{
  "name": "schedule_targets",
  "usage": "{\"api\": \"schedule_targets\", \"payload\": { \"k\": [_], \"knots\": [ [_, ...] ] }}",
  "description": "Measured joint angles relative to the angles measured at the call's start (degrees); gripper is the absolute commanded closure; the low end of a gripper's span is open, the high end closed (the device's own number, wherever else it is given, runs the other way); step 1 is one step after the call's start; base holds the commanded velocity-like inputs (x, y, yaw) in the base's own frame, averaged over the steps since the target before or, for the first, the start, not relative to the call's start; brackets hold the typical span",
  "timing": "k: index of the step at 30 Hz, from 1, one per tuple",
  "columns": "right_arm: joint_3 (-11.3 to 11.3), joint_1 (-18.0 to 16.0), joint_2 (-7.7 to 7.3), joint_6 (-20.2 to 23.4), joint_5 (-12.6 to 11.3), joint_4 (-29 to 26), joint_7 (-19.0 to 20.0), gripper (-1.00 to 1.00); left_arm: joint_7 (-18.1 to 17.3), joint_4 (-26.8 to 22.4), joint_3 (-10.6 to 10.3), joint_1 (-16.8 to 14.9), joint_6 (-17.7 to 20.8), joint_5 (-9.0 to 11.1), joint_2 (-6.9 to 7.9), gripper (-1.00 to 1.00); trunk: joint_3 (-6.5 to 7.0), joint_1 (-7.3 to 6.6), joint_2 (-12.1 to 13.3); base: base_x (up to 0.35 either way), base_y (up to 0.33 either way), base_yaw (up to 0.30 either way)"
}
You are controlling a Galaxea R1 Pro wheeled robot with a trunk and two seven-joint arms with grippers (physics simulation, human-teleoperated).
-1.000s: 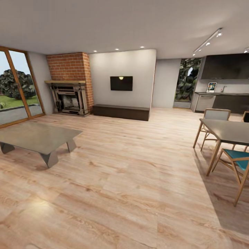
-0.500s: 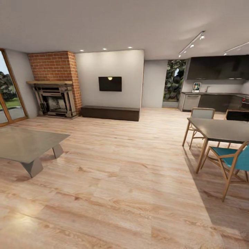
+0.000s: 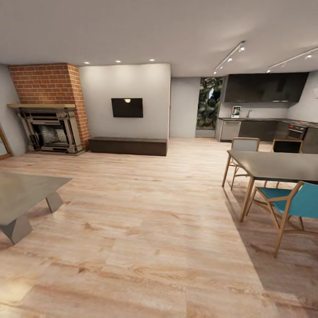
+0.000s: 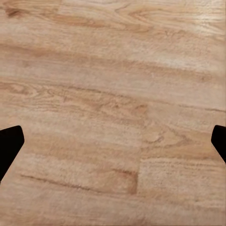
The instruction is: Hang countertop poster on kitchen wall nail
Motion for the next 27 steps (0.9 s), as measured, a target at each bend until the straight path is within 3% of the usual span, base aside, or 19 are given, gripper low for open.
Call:
{"api": "schedule_targets", "payload": {
  "k": [8, 27],
  "knots": [
    [0.1, 0.0, -1.37, -0.2, 0.0, 0.2, -0.1, -1.00, 0.0, 0.4, 0.0, 0.0, 0.0, 0.0, -0.03, -1.00, 0.00, 0.00, 0.0, 0.337, 0.000, -0.002],
    [0.2, 0.0, -1.61, -0.2, 0.0, 0.3, -0.2, -1.00, 0.0, 0.5, 0.1, 0.0, 0.0, 0.0, 0.00, -1.00, 0.00, 0.00, 0.0, 0.338, 0.000, 0.000]
  ]
}}
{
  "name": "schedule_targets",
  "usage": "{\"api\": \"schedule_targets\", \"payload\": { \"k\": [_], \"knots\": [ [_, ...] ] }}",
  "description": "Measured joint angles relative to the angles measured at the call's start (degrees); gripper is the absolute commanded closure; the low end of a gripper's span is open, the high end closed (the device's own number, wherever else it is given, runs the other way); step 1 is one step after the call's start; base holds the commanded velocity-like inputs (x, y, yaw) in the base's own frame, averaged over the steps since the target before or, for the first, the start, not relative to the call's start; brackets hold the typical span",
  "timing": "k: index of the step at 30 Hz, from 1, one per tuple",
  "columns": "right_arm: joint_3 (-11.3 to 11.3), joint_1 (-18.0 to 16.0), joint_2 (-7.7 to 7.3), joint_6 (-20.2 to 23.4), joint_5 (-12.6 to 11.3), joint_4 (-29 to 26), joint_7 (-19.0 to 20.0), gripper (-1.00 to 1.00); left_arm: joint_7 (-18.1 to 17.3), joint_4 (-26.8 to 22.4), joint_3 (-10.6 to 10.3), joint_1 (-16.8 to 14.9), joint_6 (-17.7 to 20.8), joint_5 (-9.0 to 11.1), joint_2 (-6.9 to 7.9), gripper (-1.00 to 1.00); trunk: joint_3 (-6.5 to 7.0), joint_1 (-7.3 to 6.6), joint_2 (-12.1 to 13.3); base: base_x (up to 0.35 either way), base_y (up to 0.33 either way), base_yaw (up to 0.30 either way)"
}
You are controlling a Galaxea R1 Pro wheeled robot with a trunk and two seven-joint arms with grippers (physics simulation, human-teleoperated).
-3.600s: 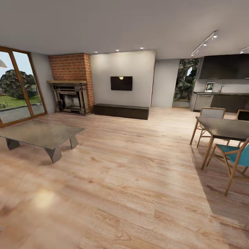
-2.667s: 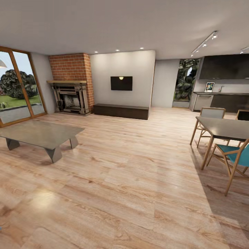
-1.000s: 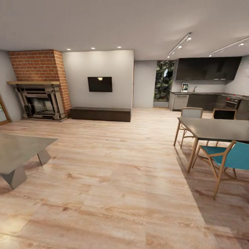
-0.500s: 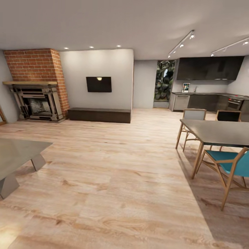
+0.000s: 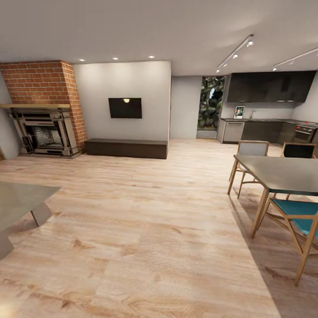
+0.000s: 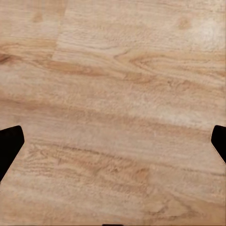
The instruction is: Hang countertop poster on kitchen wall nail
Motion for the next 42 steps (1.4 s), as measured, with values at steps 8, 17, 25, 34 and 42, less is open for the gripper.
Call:
{"api": "schedule_targets", "payload": {
  "k": [8, 17, 25, 34, 42],
  "knots": [
    [0.1, 0.0, 0.00, 0.0, 0.0, 0.0, 0.0, -1.00, 0.0, 0.0, 0.0, 0.0, 0.0, 0.0, 0.00, -1.00, 0.00, 0.00, 0.0, 0.338, -0.002, 0.000],
    [0.2, 0.0, 0.06, 0.0, 0.1, 0.0, 0.0, -1.00, 0.0, 0.0, 0.0, 0.0, 0.0, 0.0, 0.00, -1.00, 0.00, 0.00, 0.0, 0.338, -0.058, 0.000],
    [0.1, 0.0, -0.04, 0.0, 0.1, 0.1, 0.0, -1.00, 0.0, 0.0, 0.0, 0.0, 0.0, 0.0, 0.00, -1.00, 0.00, 0.00, 0.0, 0.338, -0.016, 0.000],
    [0.1, 0.0, -0.23, 0.0, 0.1, 0.1, 0.0, -1.00, 0.0, 0.0, 0.0, 0.0, 0.0, 0.0, 0.00, -1.00, 0.00, 0.00, 0.0, 0.338, -0.001, 0.000],
    [0.1, 0.0, -0.20, 0.0, 0.1, 0.0, 0.0, -1.00, 0.0, 0.0, 0.0, 0.0, 0.0, 0.0, 0.00, -1.00, 0.00, 0.00, 0.0, 0.338, 0.000, 0.000]
  ]
}}
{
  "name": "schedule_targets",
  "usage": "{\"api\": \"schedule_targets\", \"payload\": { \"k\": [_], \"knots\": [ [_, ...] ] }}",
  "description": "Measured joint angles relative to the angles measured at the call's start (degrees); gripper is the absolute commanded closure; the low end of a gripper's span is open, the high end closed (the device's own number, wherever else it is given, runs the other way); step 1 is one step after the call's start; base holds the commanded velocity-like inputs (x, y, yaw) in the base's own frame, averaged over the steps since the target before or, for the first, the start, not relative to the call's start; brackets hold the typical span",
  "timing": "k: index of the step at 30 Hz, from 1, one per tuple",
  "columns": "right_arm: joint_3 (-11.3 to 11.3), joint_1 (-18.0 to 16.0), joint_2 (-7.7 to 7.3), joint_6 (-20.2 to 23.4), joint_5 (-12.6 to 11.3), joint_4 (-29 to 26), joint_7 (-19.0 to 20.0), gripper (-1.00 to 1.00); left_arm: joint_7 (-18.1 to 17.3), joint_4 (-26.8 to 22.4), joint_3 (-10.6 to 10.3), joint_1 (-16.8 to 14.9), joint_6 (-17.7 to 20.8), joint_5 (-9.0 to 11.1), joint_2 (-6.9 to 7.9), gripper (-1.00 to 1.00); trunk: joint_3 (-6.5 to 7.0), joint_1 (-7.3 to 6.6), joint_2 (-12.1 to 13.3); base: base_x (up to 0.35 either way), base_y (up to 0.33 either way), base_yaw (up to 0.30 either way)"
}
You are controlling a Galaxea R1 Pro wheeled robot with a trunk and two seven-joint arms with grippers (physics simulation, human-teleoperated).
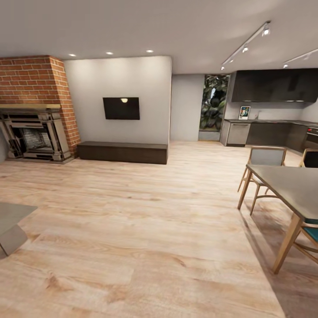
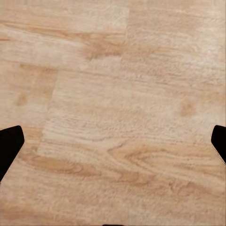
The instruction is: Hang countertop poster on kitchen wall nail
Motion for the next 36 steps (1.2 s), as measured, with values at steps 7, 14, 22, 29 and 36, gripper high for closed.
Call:
{"api": "schedule_targets", "payload": {
  "k": [7, 14, 22, 29, 36],
  "knots": [
    [0.0, 0.0, -0.01, 0.0, 0.0, 0.0, 0.0, -1.00, 0.0, 0.0, 0.0, 0.0, 0.0, 0.0, 0.00, -1.00, 0.00, 0.00, 0.0, 0.338, 0.000, -0.058],
    [0.0, 0.0, 0.01, 0.0, 0.0, 0.0, 0.0, -1.00, 0.0, 0.0, 0.0, 0.0, 0.0, 0.0, 0.00, -1.00, 0.00, 0.00, 0.0, 0.338, 0.000, -0.229],
    [0.0, 0.0, 0.01, 0.0, 0.0, -0.1, 0.0, -1.00, 0.0, 0.0, 0.0, 0.0, 0.0, 0.0, 0.00, -1.00, 0.00, 0.00, 0.0, 0.338, 0.000, -0.265],
    [0.1, 0.0, 0.01, 0.0, 0.0, -0.1, 0.0, -1.00, 0.0, 0.0, 0.0, 0.0, 0.0, 0.0, 0.00, -1.00, 0.00, 0.00, 0.0, 0.338, 0.000, -0.265],
    [0.1, 0.0, -0.01, 0.0, 0.0, 0.0, 0.0, -1.00, 0.1, 0.0, 0.0, 0.0, 0.0, 0.0, 0.00, -1.00, 0.00, 0.00, 0.0, 0.338, 0.000, -0.236]
  ]
}}
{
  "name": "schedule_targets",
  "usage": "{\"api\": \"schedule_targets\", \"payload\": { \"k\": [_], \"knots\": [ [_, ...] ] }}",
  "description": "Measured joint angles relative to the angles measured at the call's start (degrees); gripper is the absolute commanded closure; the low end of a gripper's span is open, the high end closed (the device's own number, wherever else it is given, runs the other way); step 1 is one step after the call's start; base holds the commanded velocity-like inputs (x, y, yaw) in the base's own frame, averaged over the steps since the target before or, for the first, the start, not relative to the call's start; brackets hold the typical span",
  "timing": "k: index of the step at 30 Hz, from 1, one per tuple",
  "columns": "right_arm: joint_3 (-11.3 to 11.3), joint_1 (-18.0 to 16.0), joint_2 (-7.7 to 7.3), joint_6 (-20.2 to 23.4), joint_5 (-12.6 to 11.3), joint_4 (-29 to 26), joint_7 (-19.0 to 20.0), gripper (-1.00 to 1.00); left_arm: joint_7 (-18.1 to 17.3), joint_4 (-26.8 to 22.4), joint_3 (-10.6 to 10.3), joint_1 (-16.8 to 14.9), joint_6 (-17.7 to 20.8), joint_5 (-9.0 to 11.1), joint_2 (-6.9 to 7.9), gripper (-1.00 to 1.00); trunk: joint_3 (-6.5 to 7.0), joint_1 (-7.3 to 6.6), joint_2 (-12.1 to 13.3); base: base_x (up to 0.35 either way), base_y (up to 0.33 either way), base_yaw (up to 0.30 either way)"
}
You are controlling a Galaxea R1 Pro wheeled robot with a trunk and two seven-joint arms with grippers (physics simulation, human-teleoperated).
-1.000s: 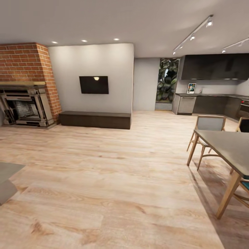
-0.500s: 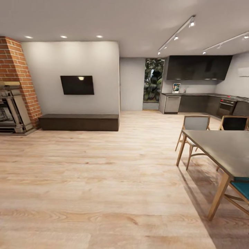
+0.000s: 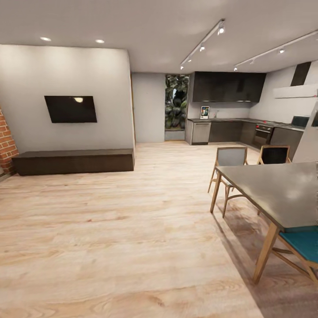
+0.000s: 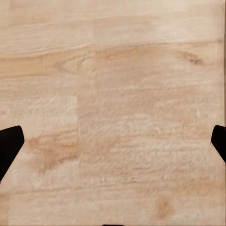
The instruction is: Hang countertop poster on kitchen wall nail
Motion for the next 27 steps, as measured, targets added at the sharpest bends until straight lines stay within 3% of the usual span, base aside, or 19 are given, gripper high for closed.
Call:
{"api": "schedule_targets", "payload": {
  "k": [27],
  "knots": [
    [0.0, 0.0, -0.05, 0.0, 0.1, 0.1, 0.0, -1.00, 0.0, 0.0, 0.0, 0.0, 0.0, 0.0, 0.09, -1.00, 0.00, 0.00, 0.0, 0.338, 0.000, -0.014]
  ]
}}
